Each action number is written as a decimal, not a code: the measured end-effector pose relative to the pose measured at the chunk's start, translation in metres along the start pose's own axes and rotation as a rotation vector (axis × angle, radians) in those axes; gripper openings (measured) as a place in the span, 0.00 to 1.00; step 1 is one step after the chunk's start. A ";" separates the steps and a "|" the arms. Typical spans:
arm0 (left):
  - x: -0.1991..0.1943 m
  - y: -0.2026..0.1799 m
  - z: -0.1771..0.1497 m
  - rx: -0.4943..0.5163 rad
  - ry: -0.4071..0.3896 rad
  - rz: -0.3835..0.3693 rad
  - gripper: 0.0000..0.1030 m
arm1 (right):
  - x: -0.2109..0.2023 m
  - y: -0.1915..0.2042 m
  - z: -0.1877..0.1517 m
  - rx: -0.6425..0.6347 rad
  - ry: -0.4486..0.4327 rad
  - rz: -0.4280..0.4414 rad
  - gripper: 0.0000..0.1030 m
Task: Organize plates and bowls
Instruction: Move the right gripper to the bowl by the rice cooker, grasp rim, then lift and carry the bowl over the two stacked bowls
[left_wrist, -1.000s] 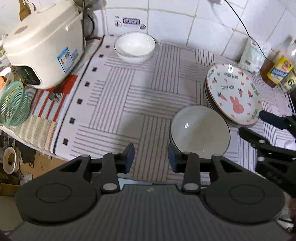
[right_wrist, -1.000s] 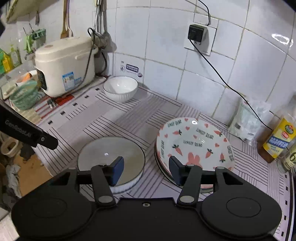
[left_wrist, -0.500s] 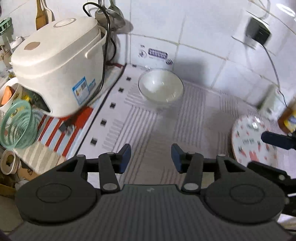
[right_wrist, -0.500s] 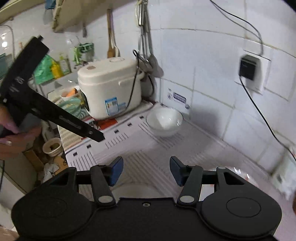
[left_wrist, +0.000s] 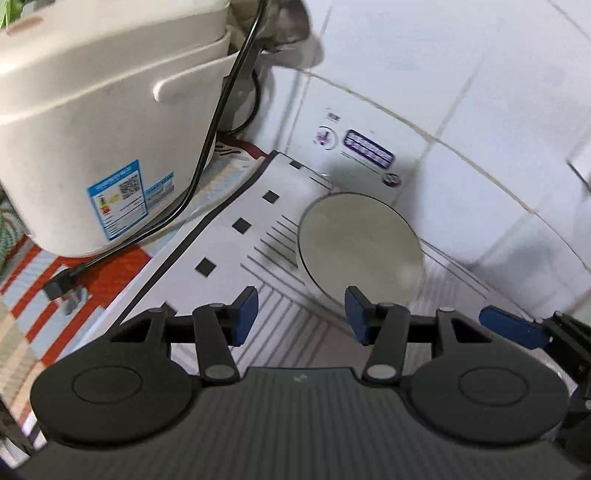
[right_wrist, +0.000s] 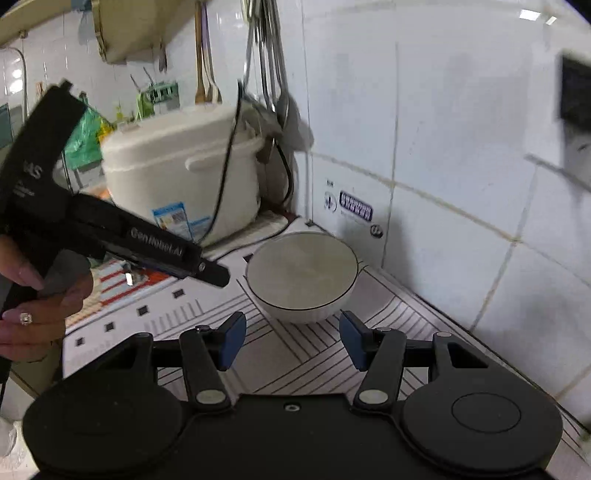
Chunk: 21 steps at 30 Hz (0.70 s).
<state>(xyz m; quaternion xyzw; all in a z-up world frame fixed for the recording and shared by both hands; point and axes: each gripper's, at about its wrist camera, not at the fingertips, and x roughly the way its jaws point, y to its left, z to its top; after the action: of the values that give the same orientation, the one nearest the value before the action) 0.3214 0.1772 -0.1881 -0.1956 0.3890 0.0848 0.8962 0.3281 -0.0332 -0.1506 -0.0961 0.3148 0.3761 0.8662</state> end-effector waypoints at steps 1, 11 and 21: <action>0.007 0.002 0.002 -0.005 0.001 0.004 0.49 | 0.008 -0.003 0.001 0.001 0.003 -0.005 0.59; 0.052 0.005 0.001 -0.053 0.044 -0.028 0.33 | 0.062 -0.023 0.004 0.046 0.014 -0.052 0.59; 0.046 -0.012 0.001 -0.011 0.033 -0.043 0.14 | 0.090 -0.039 0.009 0.175 0.109 -0.052 0.30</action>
<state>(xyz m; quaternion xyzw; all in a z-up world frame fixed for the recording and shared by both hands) 0.3573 0.1669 -0.2175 -0.2100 0.3990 0.0645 0.8902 0.4067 -0.0038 -0.2018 -0.0486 0.3904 0.3189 0.8623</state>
